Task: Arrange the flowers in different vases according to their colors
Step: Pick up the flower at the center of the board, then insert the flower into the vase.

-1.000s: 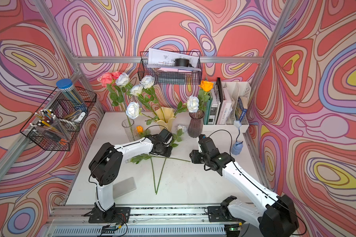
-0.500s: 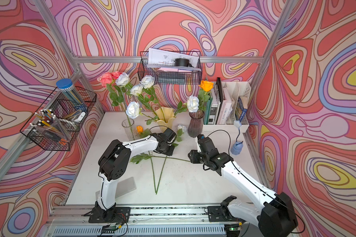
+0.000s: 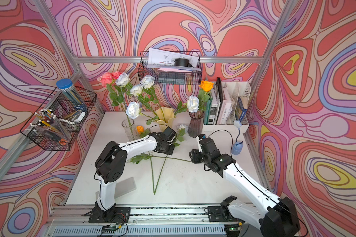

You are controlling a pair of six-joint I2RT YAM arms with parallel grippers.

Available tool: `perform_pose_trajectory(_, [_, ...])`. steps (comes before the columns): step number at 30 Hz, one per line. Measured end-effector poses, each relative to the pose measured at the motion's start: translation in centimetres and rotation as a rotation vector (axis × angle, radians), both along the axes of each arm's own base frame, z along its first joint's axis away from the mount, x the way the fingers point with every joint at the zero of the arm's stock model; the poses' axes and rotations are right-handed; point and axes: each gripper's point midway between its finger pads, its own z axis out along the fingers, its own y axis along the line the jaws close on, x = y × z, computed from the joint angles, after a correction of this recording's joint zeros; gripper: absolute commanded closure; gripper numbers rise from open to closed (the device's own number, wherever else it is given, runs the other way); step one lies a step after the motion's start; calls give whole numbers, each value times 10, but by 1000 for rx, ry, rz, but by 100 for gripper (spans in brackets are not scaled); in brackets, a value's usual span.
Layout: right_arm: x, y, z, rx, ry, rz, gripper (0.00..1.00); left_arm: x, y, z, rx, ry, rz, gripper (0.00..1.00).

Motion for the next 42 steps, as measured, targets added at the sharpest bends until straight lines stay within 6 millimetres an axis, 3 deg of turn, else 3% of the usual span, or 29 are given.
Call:
perform_pose_trajectory(7, [-2, -10, 3, -25, -30, -18, 53, -40, -9, 113, -163, -188, -104, 100])
perform_pose_trajectory(14, [-4, -16, -4, -48, -24, -27, 53, -104, 13, 151, -285, -212, -216, 100])
perform_pose_trajectory(17, [-4, -17, -4, -55, -26, -29, 53, -132, 17, 184, -386, -247, -298, 100])
perform_pose_trajectory(20, [-3, -17, -8, -66, -19, -26, 53, -148, 20, 242, -500, -370, -372, 100])
perform_pose_trajectory(22, [-1, -17, -12, -75, -8, -23, 54, -148, 20, 291, -555, -501, -407, 100])
perform_pose_trajectory(25, [1, -15, -17, -84, 7, -19, 54, -130, 18, 364, -604, -751, -418, 100])
perform_pose_trajectory(27, [2, -14, -19, -83, 13, -16, 54, -108, 17, 401, -603, -900, -400, 100])
perform_pose_trajectory(31, [8, -9, -18, -76, 15, -9, 54, -40, 8, 448, -543, -1144, -343, 100])
perform_pose_trajectory(33, [10, -6, -17, -69, 12, -4, 54, -10, 0, 450, -491, -1208, -327, 100])
perform_pose_trajectory(37, [12, -1, -13, -46, 2, 8, 54, 44, -16, 432, -397, -1284, -318, 100])
perform_pose_trajectory(42, [13, 4, -13, -24, 14, 21, 54, 99, -7, 420, -327, -1338, -263, 100])
